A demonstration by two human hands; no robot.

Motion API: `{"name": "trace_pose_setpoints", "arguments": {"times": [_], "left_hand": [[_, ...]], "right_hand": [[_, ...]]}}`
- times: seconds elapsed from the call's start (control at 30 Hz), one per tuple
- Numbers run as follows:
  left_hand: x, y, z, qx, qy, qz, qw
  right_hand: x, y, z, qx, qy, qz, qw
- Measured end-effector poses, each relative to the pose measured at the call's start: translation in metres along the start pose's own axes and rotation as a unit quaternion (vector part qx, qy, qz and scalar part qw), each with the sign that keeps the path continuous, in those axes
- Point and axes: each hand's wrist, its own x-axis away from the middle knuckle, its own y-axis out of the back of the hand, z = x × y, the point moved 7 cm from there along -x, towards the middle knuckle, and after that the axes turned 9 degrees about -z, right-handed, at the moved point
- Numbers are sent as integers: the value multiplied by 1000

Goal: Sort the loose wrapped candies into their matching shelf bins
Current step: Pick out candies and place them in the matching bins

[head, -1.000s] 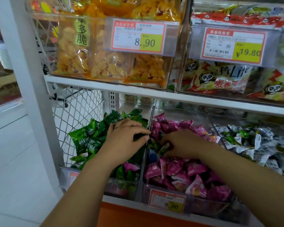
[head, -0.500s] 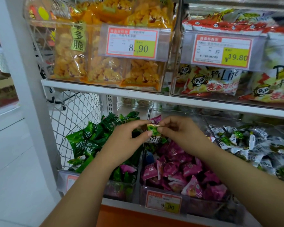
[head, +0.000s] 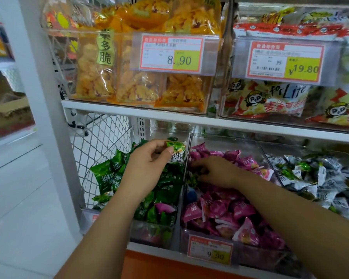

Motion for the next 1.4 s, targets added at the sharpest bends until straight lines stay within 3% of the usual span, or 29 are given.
{"name": "trace_pose_setpoints", "arguments": {"times": [0.23, 0.33, 0.43, 0.6, 0.77, 0.9, 1.0, 1.13, 1.3, 1.4], "left_hand": [[0, 0, 3, -6, 2, 8, 1000], [0, 1, 6, -8, 5, 11, 1000], [0, -1, 6, -6, 6, 16, 1000], [11, -18, -14, -31, -35, 46, 998], [38, -60, -59, -72, -101, 113, 986], [61, -112, -91, -98, -139, 165, 972], [72, -156, -114, -116, -167, 187, 961], [77, -212, -128, -157, -193, 219, 944], [87, -249, -123, -243, -223, 310, 892], [82, -233, -117, -237, -223, 282, 903]], "right_hand": [[-10, -8, 7, 196, 37, -45, 979], [-6, 0, 3, 125, 35, -91, 987], [12, 14, -3, -27, 32, -129, 991], [69, 51, -5, -189, -25, -215, 958], [134, 80, -21, -204, -69, -275, 937], [188, 100, -59, -120, -119, -300, 939], [222, 116, -100, -68, -171, -344, 921], [235, 120, -136, -20, -222, -290, 931], [248, 124, -146, 1, -224, -253, 941], [251, 119, -140, -14, -207, -248, 946]]}}
